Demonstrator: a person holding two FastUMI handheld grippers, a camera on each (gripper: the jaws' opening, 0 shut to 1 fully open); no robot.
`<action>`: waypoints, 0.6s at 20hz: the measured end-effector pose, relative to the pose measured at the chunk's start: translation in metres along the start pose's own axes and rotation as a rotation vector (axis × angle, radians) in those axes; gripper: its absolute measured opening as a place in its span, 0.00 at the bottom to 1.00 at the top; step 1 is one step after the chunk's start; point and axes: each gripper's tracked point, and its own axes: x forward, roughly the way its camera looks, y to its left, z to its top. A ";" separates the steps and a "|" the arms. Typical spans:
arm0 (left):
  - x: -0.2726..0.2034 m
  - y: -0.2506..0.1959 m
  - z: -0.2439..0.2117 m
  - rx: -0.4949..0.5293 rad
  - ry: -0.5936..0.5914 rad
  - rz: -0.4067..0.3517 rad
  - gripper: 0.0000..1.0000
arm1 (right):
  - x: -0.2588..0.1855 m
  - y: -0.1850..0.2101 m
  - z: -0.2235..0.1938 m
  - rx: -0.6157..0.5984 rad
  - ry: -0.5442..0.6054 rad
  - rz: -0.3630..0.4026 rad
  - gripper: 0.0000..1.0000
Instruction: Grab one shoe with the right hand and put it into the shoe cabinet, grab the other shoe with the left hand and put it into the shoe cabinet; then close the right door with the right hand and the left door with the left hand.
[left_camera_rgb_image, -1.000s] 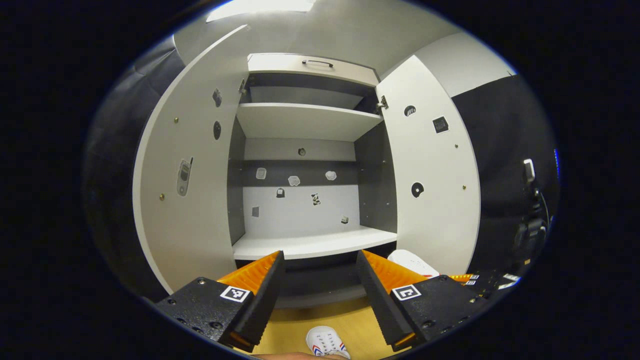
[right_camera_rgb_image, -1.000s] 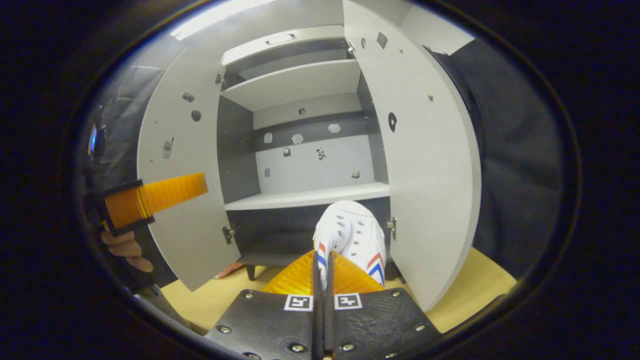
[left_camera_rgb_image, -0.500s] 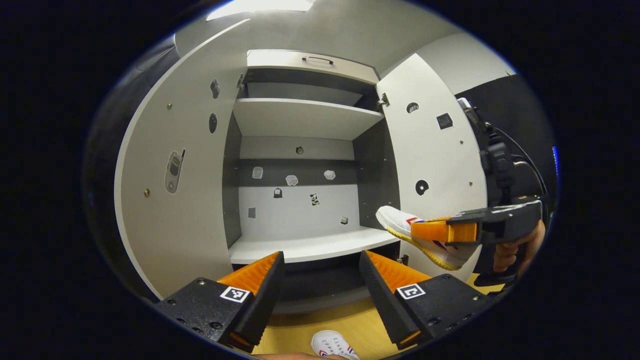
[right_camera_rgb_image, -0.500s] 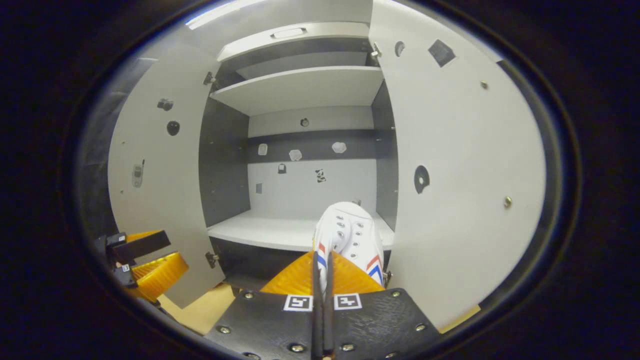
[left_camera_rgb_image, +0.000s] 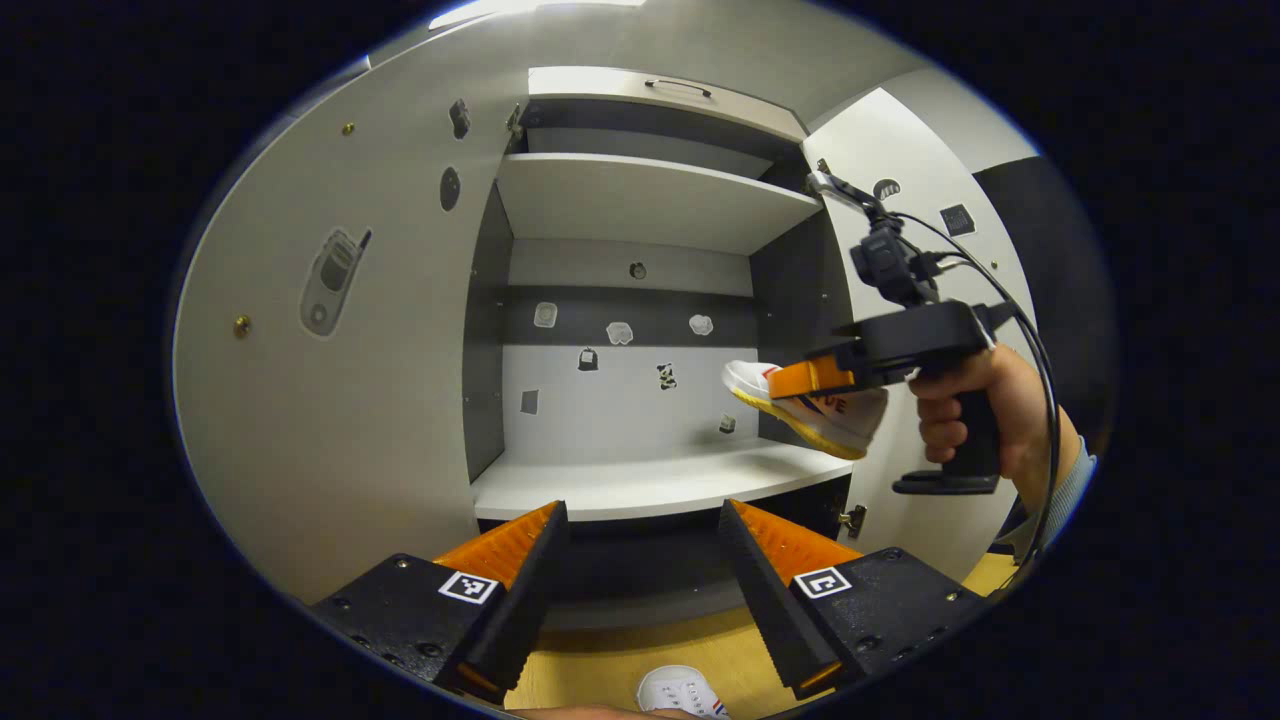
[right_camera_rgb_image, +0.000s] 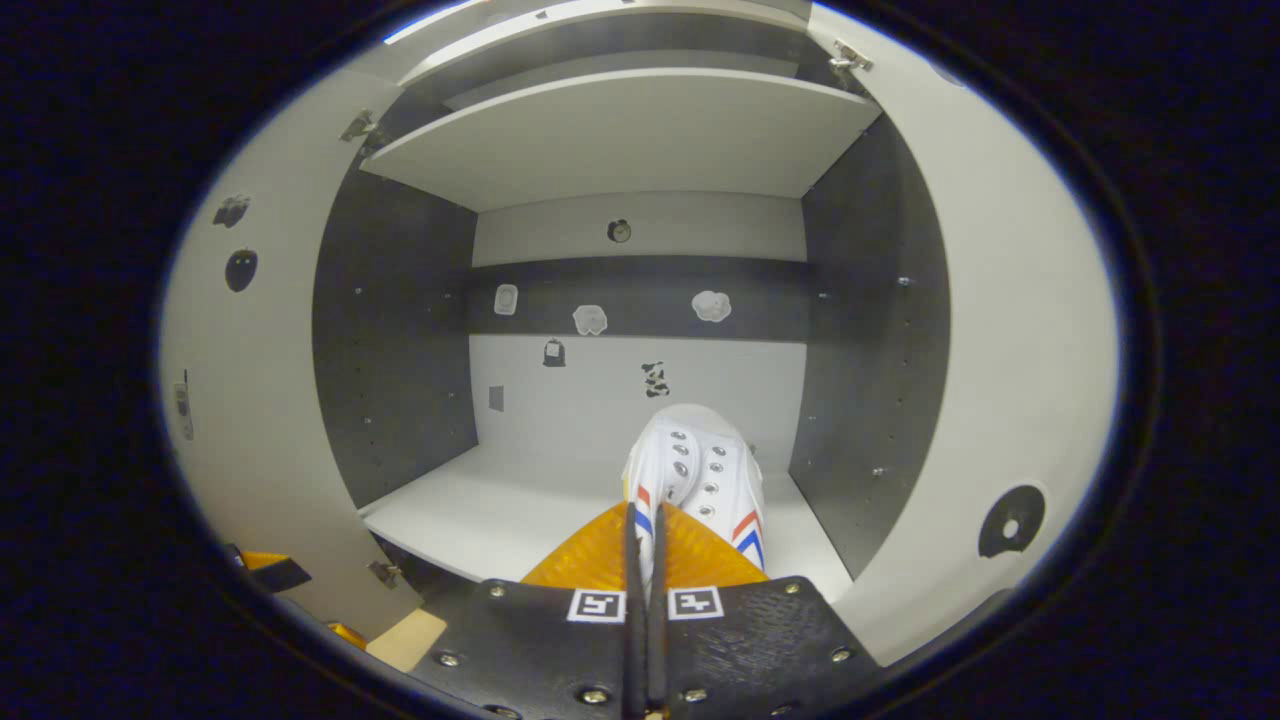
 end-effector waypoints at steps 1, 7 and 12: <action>0.002 0.001 -0.001 0.005 0.004 0.001 0.92 | 0.015 0.001 -0.002 -0.006 0.008 0.003 0.01; 0.008 0.013 0.001 0.011 -0.009 0.046 0.92 | 0.075 -0.006 -0.014 0.002 0.030 0.035 0.01; 0.015 0.019 -0.011 0.019 0.036 0.067 0.92 | 0.110 -0.024 -0.035 0.058 0.046 -0.014 0.02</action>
